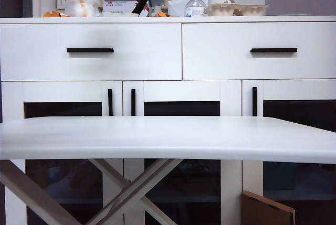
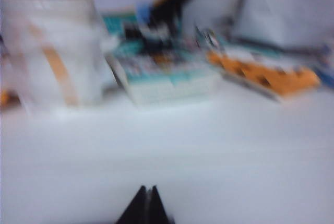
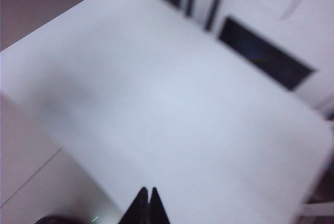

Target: Pick up a can of beer from the white table, open the left drawer, place the beer inside the drawer, and finally close the drawer.

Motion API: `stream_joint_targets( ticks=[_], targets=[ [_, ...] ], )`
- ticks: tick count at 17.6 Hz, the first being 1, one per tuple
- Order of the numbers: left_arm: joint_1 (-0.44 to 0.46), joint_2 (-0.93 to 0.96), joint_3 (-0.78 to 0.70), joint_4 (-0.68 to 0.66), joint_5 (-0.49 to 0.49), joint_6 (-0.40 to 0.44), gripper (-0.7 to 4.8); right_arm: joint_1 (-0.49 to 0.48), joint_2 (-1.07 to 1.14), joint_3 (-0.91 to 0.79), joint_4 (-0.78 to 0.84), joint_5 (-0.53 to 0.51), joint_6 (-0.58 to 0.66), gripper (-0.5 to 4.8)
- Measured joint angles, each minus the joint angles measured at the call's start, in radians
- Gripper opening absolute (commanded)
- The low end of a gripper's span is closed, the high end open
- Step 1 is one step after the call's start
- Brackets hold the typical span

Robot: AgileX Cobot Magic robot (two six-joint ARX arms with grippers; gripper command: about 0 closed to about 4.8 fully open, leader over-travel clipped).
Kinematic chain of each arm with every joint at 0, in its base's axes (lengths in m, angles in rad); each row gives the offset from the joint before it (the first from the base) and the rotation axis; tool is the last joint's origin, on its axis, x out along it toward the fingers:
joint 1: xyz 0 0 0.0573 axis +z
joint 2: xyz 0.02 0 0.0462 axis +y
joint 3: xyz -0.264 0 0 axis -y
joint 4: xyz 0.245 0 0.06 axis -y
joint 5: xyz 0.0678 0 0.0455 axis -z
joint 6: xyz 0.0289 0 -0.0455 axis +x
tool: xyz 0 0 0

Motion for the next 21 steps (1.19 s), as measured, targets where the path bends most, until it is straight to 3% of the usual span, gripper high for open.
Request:
stream_joint_targets(
  ticks=[2,6,9,11,14,21],
  targets=[
    [0.000,-0.087,-0.006,-0.136,0.029,-0.013,-0.06,0.000,-0.061,0.000,-0.014,0.044,0.000,-0.01],
    [0.000,-0.285,-0.004,-0.285,0.030,-0.010,-0.06,0.000,-0.174,-0.053,-0.014,0.052,-0.002,-0.01],
    [0.000,-0.451,-0.023,-0.441,0.030,-0.001,-0.06,0.000,-0.289,-0.225,-0.014,0.053,-0.016,-0.01],
    [0.000,-0.609,-0.109,-0.476,0.030,0.013,-0.06,0.000,-0.402,-0.366,-0.002,0.048,-0.007,-0.01],
    [0.000,-0.892,-0.360,-0.487,0.029,0.026,-0.06,0.000,-0.598,-0.629,0.160,0.046,0.011,-0.01],
    [0.000,-1.688,-1.306,-0.309,-0.039,0.036,-0.06,0.001,-0.999,-1.266,0.600,0.050,0.011,0.00]
  ],
)
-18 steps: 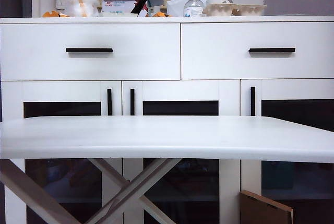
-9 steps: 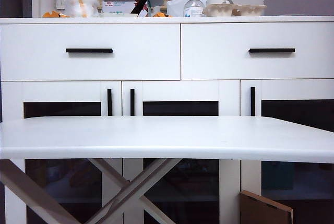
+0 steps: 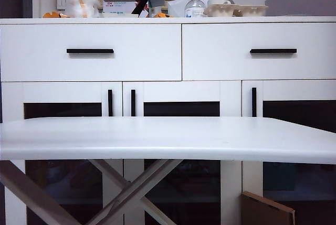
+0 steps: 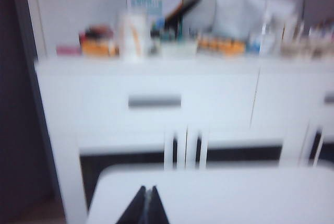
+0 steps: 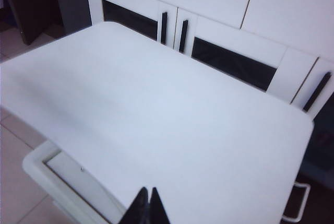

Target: Pick up a can of beer from the white table, open the left drawer, place the beer inside the drawer, and finally close the drawer.

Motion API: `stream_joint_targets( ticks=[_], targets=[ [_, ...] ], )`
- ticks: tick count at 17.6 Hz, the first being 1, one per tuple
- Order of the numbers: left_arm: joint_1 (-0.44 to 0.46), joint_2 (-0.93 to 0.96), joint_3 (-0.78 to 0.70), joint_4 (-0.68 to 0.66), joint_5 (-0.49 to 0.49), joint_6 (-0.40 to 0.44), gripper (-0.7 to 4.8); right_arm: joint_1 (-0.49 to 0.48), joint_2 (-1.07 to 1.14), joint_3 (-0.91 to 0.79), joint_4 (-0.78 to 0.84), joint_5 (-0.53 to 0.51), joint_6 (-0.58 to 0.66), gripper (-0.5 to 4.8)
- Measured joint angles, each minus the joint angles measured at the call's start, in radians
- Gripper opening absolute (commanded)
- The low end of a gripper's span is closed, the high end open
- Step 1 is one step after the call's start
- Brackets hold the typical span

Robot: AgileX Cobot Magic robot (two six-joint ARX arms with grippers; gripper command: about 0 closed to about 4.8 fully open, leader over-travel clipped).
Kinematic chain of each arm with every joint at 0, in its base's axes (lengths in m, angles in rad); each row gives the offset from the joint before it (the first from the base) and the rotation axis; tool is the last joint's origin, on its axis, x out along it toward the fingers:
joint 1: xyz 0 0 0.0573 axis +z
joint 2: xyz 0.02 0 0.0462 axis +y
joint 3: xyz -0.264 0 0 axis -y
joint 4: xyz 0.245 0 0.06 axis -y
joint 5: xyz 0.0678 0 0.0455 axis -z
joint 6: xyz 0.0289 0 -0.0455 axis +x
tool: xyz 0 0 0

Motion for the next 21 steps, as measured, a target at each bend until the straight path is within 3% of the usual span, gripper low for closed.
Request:
stream_joint_targets(
  ticks=[2,5,8,12,18,21],
  targets=[
    [0.000,-0.151,-0.197,0.029,-0.057,0.000,-0.06,0.000,-0.038,-0.078,0.030,-0.001,0.000,0.00],
    [0.000,-0.190,-0.371,0.040,-0.089,0.000,-0.06,0.001,-0.035,-0.114,0.025,-0.018,0.000,0.00],
    [0.000,-0.189,-0.471,0.078,-0.072,-0.038,-0.06,0.001,-0.037,-0.118,0.006,-0.065,0.001,0.00],
    [0.000,-0.190,-0.603,0.336,-0.087,-0.045,-0.06,0.001,-0.037,-0.118,0.006,-0.069,0.001,0.00],
    [0.002,-0.323,-0.769,0.370,-0.079,-0.045,-0.06,0.001,-0.037,-0.118,0.006,-0.069,0.001,0.00],
    [0.070,-0.392,-0.857,0.382,-0.001,-0.044,-0.06,0.001,-0.038,-0.118,0.007,-0.072,0.001,-0.01]
  ],
)
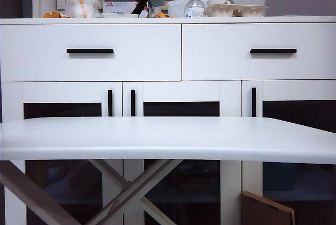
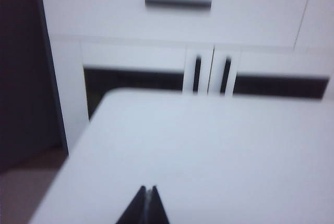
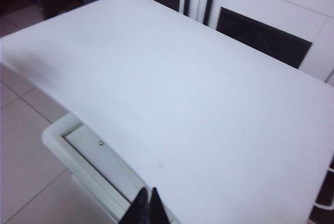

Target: Pick up a can of beer from the white table, open the left drawer, place the beer inside the drawer, and finally close the drawer.

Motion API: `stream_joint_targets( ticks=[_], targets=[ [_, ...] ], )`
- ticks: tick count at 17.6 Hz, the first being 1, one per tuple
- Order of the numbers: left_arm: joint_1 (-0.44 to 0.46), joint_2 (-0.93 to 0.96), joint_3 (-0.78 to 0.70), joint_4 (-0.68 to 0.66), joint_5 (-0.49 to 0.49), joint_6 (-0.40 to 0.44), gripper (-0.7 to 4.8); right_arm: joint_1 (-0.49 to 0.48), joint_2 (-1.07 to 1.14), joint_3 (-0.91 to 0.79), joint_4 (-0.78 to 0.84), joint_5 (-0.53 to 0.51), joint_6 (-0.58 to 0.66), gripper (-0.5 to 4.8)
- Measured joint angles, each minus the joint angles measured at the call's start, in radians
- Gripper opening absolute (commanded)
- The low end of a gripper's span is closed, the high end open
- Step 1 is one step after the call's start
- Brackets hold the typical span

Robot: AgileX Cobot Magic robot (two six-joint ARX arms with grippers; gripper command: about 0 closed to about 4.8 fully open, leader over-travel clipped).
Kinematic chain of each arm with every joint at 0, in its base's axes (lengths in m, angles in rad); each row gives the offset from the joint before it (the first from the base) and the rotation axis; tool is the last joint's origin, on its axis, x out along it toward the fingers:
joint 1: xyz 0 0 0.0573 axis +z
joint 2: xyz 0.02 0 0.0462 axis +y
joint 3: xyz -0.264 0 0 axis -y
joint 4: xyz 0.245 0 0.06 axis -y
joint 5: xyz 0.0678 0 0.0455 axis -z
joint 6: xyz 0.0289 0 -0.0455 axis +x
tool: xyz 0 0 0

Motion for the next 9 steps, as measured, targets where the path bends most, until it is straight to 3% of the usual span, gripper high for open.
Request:
stream_joint_targets(
  ticks=[3,5,7,9],
  targets=[
    [0.064,0.000,-0.068,0.051,0.017,0.003,-0.06,0.000,0.000,0.000,-0.006,0.000,0.000,0.00],
    [0.067,0.000,-0.161,0.216,0.026,0.004,-0.06,0.000,0.000,0.000,-0.007,0.000,0.000,0.00],
    [0.067,-0.001,-0.159,0.286,0.034,0.007,-0.06,0.000,0.000,0.000,-0.007,0.000,0.000,0.00],
    [0.067,-0.001,-0.159,0.258,-0.005,0.007,-0.06,0.000,0.000,0.000,-0.007,0.000,0.000,0.00]
  ],
)
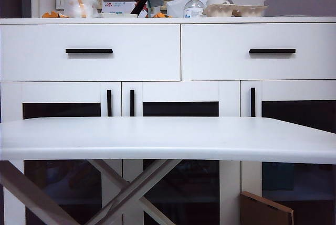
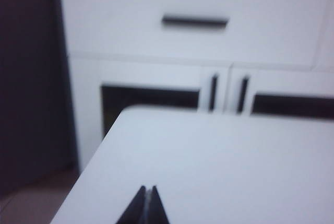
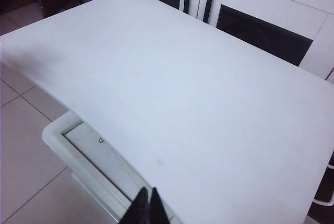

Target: Pick up a can of beer from the white table, open the left drawer, place the beer inside the drawer, and finally close the drawer.

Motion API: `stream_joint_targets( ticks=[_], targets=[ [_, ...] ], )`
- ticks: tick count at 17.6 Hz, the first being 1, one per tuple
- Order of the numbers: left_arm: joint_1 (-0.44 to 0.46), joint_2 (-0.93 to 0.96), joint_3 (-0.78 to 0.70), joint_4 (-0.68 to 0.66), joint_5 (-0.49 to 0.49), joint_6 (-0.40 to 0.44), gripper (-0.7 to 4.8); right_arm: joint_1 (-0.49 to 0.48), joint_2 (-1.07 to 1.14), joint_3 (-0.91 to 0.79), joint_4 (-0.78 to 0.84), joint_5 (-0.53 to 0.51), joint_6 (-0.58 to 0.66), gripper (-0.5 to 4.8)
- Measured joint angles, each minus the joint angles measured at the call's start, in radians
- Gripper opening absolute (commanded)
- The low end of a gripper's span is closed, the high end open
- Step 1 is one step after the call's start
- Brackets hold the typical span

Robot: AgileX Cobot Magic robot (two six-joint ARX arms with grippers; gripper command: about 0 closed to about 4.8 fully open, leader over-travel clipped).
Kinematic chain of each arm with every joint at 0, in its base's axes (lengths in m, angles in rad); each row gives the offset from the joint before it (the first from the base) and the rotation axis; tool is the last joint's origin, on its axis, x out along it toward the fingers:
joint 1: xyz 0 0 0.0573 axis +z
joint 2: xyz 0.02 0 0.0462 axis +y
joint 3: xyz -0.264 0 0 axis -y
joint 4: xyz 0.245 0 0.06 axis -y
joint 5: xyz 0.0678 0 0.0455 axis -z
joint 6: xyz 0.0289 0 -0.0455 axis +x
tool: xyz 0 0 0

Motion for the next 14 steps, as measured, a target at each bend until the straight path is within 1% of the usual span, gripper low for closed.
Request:
stream_joint_targets(
  ticks=[2,3,4,6,9,13,14],
  targets=[
    [0.000,0.000,-0.001,-0.119,-0.060,0.000,-0.06,0.000,0.000,0.000,0.000,0.000,0.000,-0.01],
    [0.000,0.002,-0.001,-0.149,-0.062,0.000,-0.06,0.000,0.000,0.000,0.000,0.000,0.000,0.00],
    [0.000,0.002,-0.001,-0.150,-0.053,0.000,-0.06,0.000,0.000,0.000,0.000,0.000,0.000,0.00],
    [0.000,0.002,-0.001,-0.137,0.000,0.000,-0.06,0.000,0.000,0.000,0.000,0.000,0.000,0.00],
    [0.004,0.002,-0.001,-0.137,0.006,0.000,-0.06,0.000,0.000,0.000,0.000,0.000,0.000,0.00],
    [0.055,0.002,-0.001,-0.137,0.010,0.000,-0.05,0.000,0.001,0.000,0.000,0.000,0.000,0.00],
    [0.056,0.002,-0.001,-0.140,0.010,0.000,-0.05,0.000,0.001,0.000,0.000,0.000,0.000,0.00]
  ],
)
